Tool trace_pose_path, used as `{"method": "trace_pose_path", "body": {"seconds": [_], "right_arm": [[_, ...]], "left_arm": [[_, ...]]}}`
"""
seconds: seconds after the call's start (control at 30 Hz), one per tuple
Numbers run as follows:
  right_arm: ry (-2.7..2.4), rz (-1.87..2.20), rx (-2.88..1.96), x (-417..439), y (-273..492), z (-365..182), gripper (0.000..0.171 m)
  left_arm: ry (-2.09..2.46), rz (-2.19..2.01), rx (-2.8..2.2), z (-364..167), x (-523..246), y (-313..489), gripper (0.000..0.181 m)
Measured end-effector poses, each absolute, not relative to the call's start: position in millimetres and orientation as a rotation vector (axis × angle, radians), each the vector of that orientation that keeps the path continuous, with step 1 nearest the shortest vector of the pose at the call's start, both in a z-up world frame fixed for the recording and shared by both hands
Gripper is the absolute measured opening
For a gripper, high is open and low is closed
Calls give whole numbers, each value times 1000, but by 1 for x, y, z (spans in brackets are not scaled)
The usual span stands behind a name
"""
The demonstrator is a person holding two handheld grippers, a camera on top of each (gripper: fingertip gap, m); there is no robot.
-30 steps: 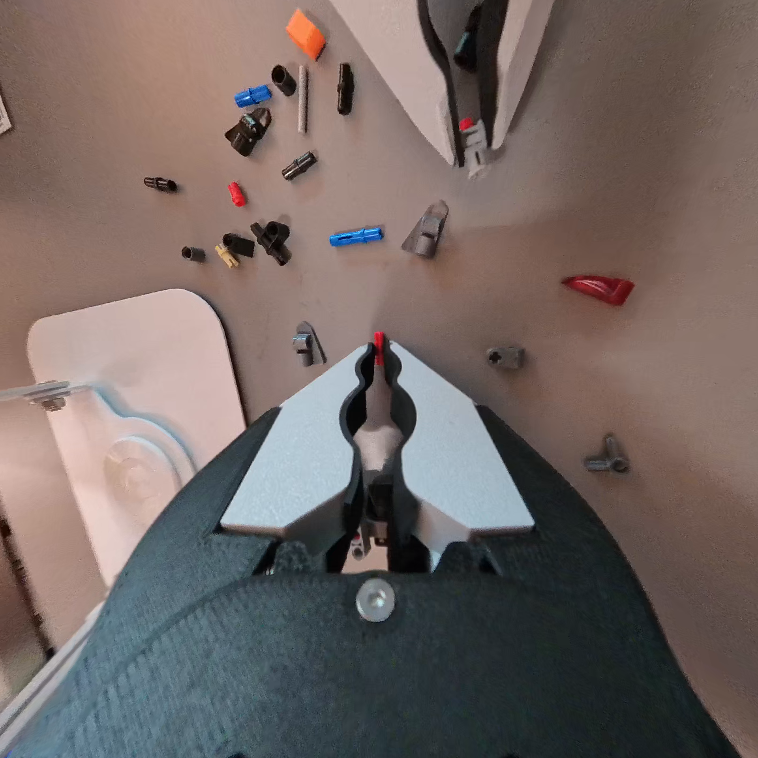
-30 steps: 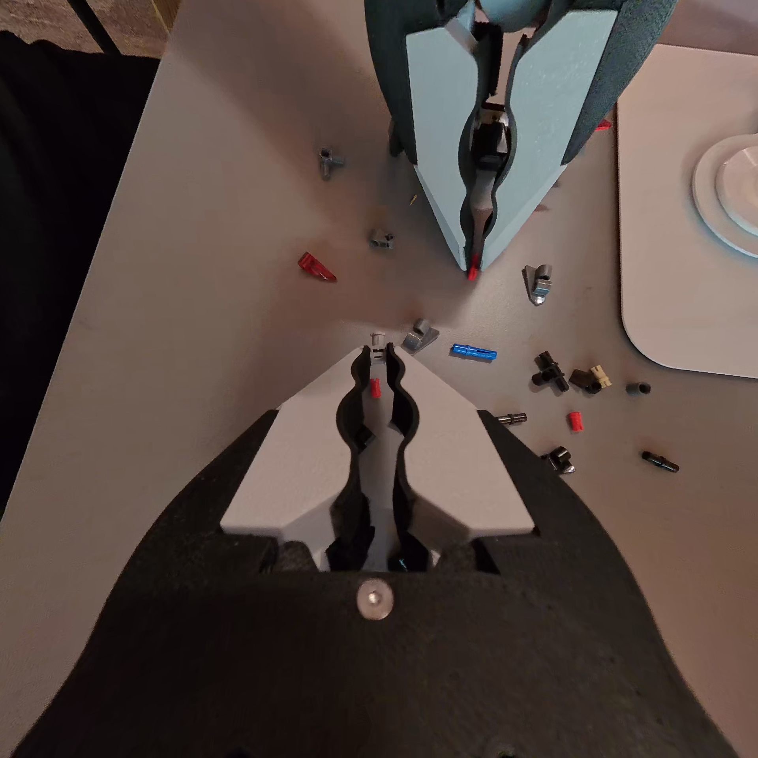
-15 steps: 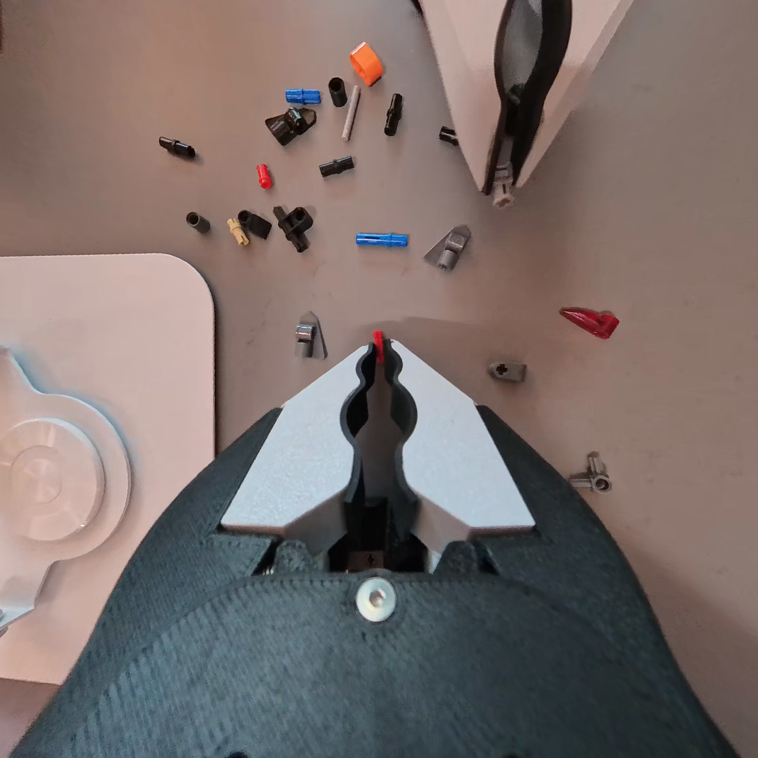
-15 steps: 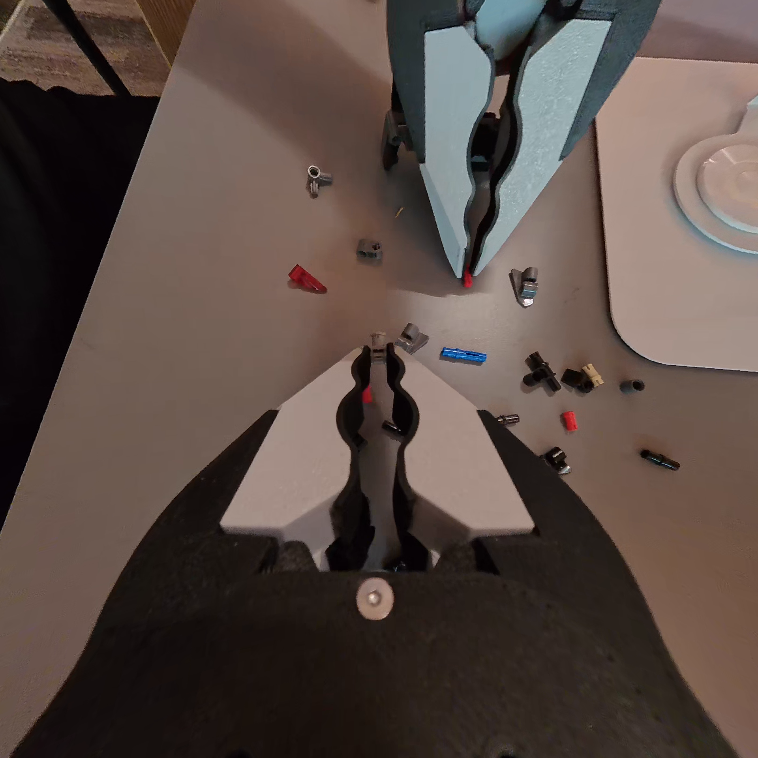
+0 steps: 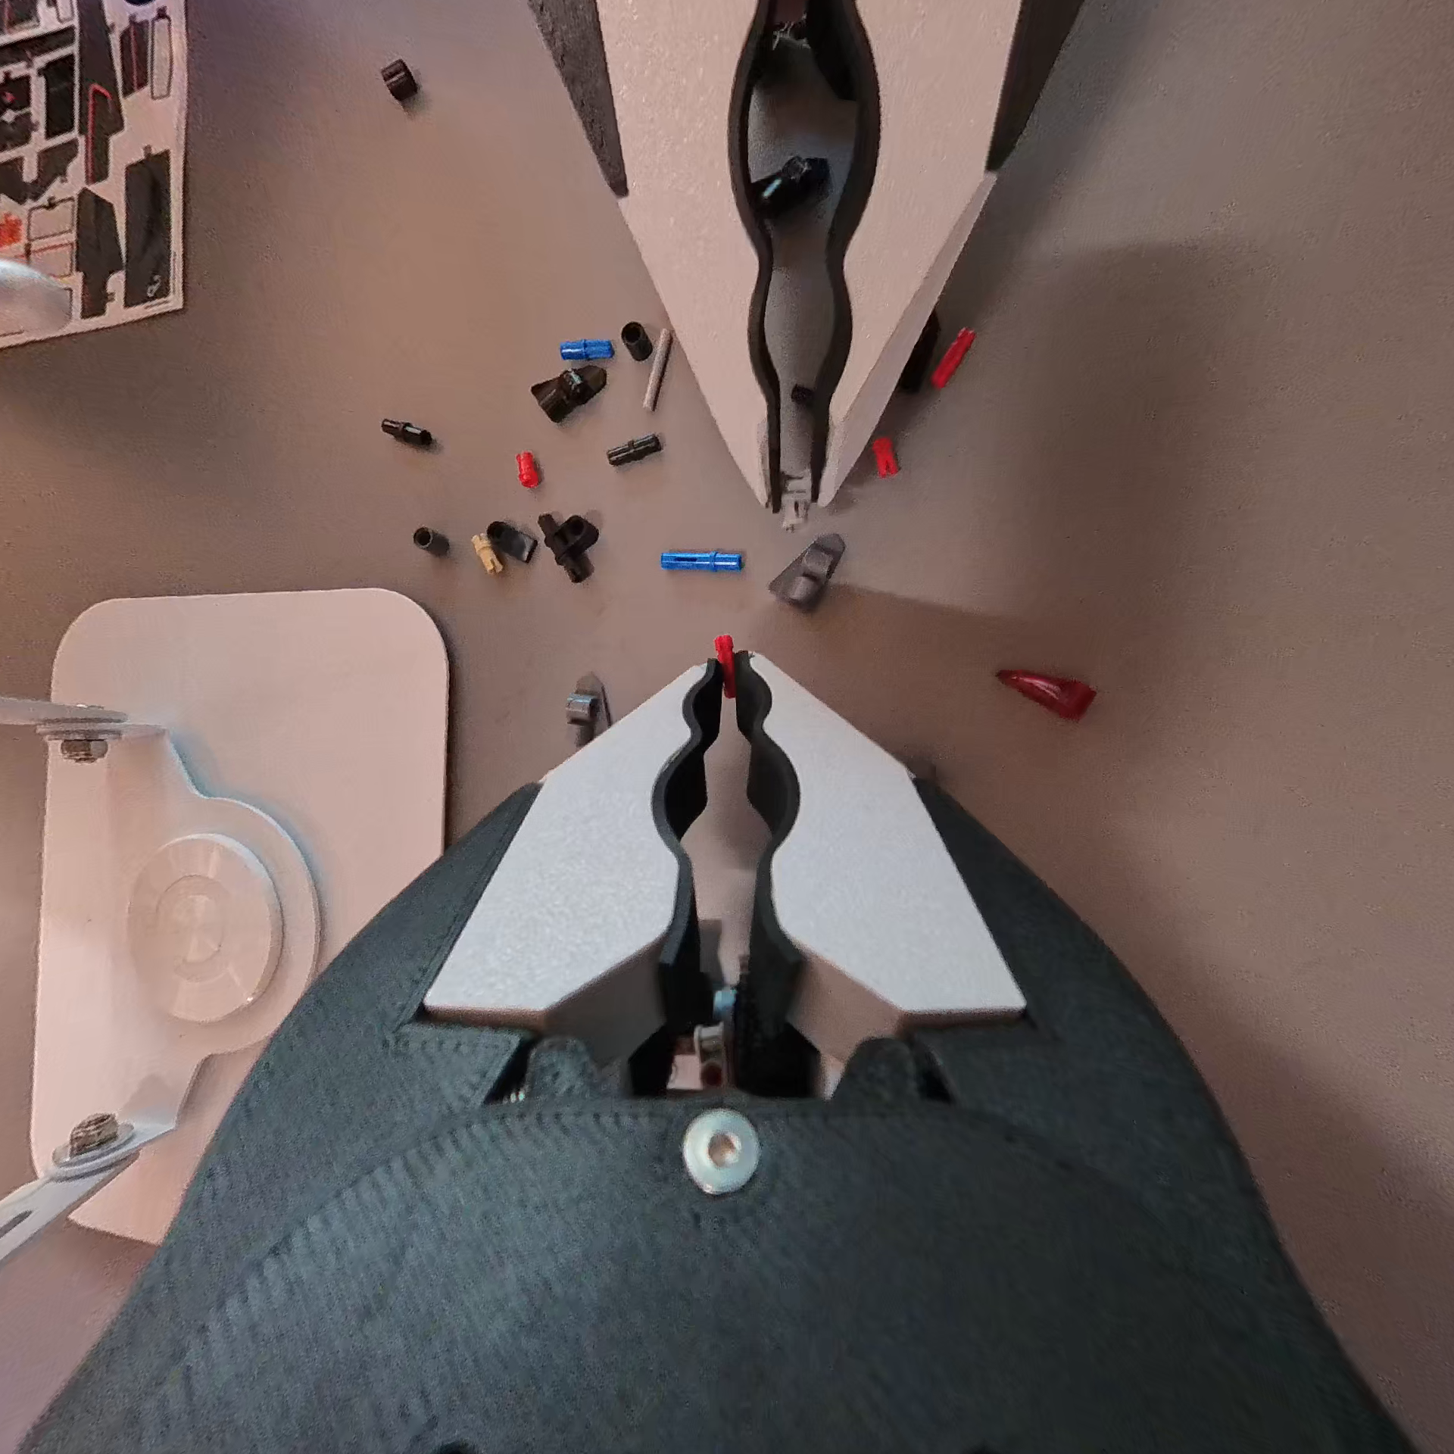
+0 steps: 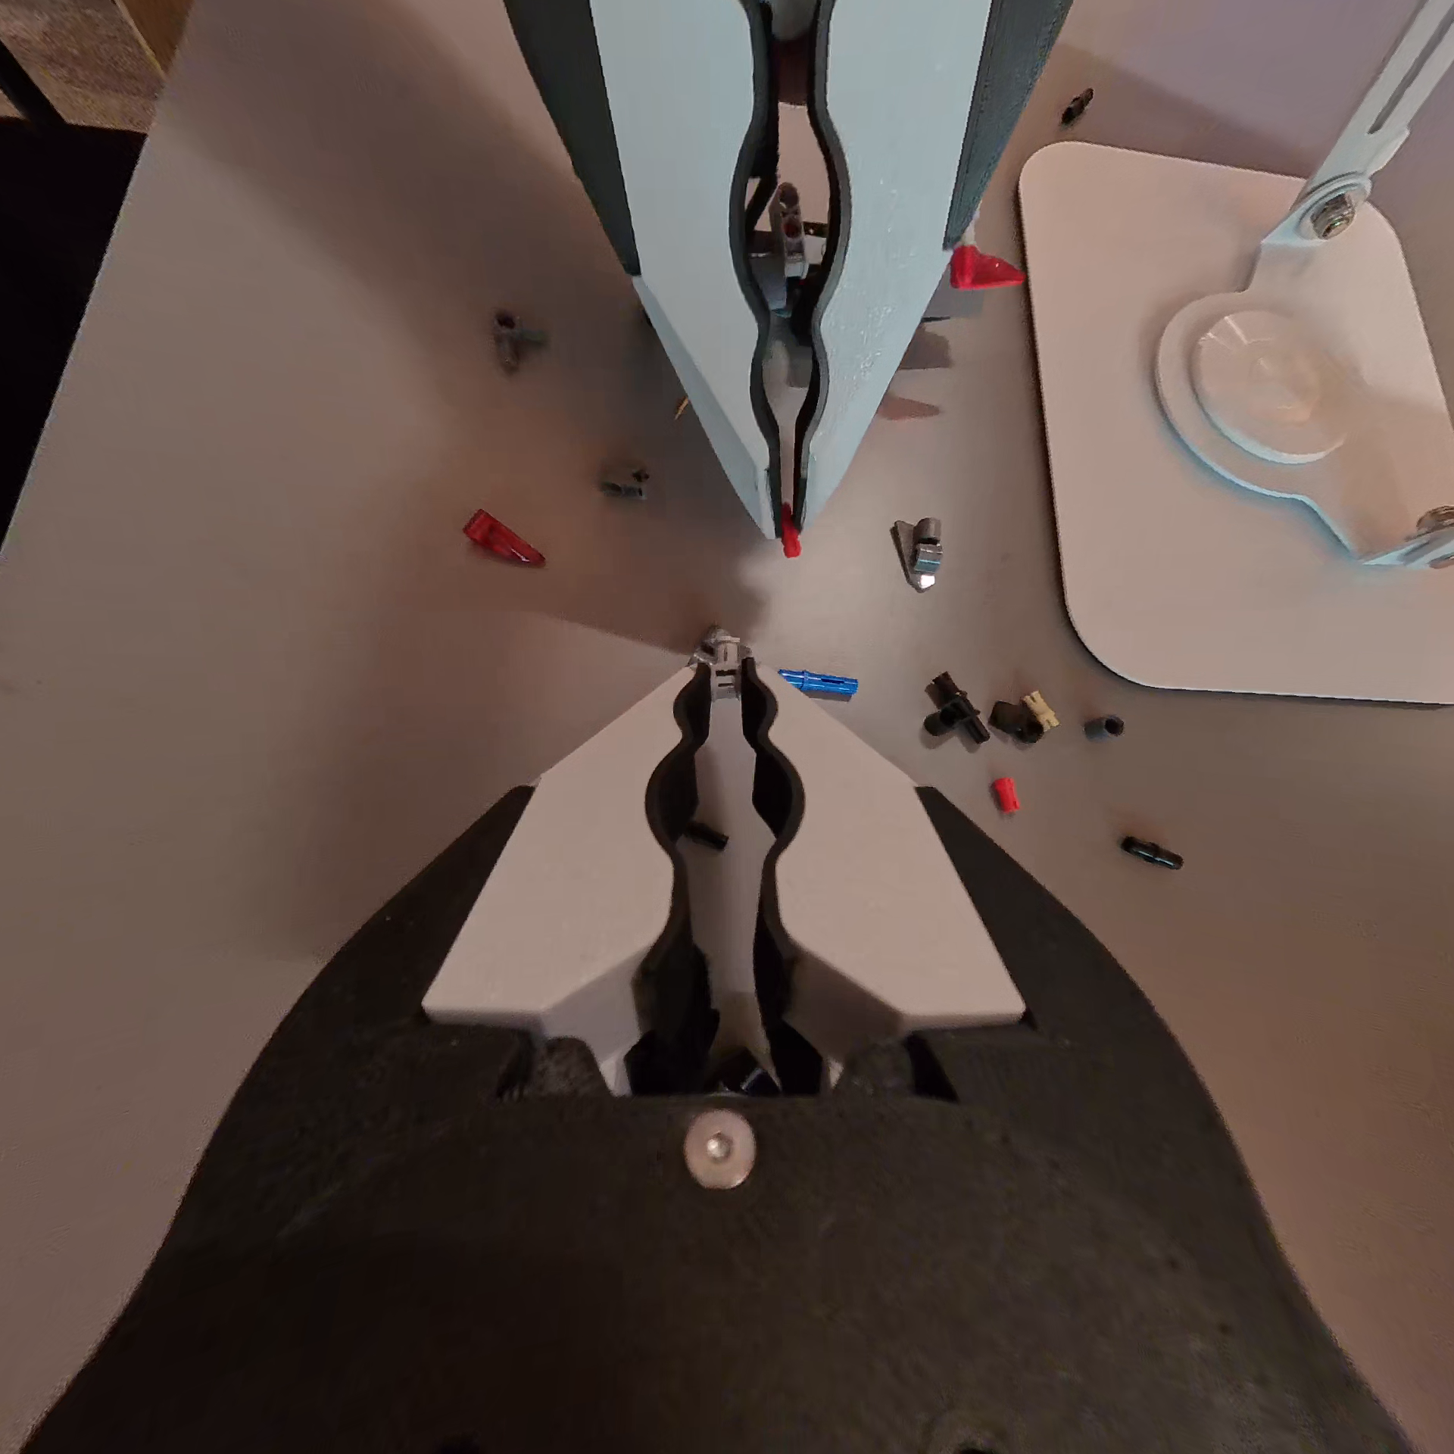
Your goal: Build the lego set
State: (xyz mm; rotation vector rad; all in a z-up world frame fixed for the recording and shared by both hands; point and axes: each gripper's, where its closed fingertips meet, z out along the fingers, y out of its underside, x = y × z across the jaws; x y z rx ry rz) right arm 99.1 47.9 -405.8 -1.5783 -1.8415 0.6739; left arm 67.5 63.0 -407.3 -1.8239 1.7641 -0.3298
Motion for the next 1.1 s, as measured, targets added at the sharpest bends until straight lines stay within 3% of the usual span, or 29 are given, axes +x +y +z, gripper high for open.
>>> {"method": "trace_pose_path", "body": {"seconds": [1.1], "right_arm": [[-1800, 813, -1628, 97, 43, -405, 5]], "left_arm": [[1874, -96, -1650, -400, 92, 47, 1]]}}
